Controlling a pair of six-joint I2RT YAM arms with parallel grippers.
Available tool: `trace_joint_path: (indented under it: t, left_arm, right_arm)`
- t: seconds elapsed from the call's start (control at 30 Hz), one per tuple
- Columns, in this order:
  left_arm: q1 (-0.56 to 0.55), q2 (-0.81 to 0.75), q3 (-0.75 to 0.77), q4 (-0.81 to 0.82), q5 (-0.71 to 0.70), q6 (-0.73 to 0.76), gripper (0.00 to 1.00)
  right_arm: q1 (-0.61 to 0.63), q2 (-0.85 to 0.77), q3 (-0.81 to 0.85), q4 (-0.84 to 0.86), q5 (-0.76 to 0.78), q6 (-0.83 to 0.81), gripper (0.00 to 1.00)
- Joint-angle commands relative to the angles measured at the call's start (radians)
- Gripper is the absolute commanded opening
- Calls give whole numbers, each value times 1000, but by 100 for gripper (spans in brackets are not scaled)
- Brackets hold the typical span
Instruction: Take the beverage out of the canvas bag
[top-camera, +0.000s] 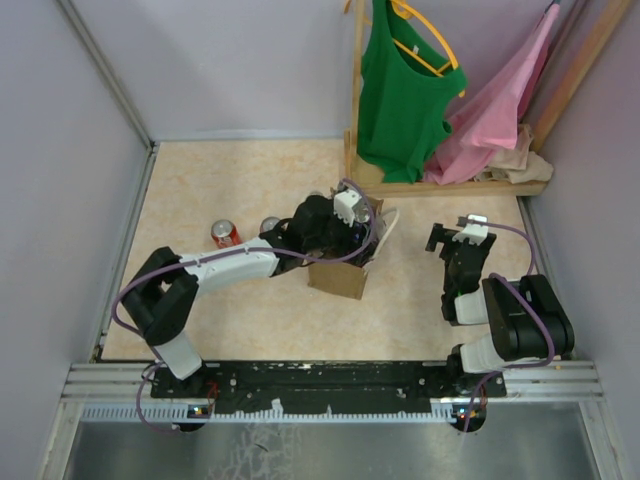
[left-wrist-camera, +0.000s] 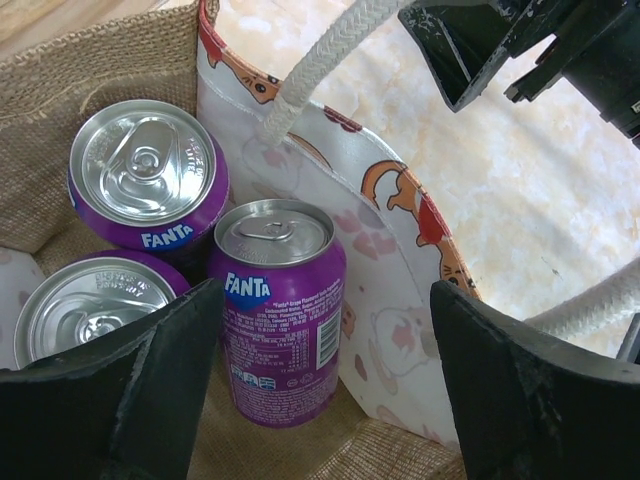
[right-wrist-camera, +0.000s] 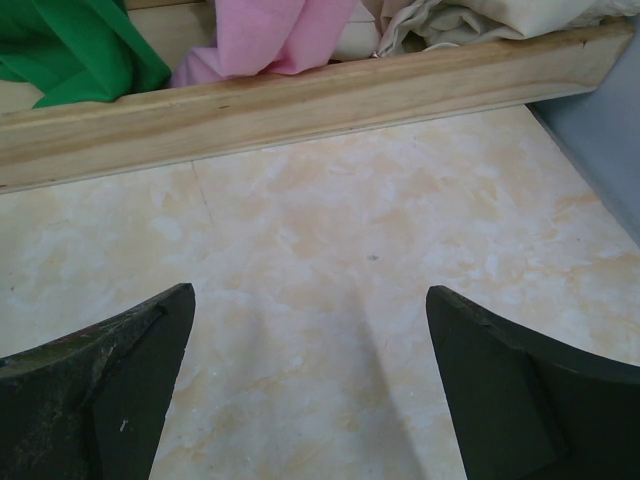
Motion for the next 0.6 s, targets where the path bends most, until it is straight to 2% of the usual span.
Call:
trace_joint_path:
  t: [0.0,0.2,0.37,0.57]
  left_arm:
    - [-4,13,45,-3,3,1,90]
    - [-5,-3,62,0,-20,28,93]
    - [-5,66,178,-138,-73,21,93]
    - [-4,119,224,-203,-80,5,91]
  right_arm:
    - [-2,-4,17,33,2,4,99]
    - [-2,-4,17,34,1,3,99]
    - [-2,-4,16,33,2,4,99]
    - [-2,-4,17,33,1,3,99]
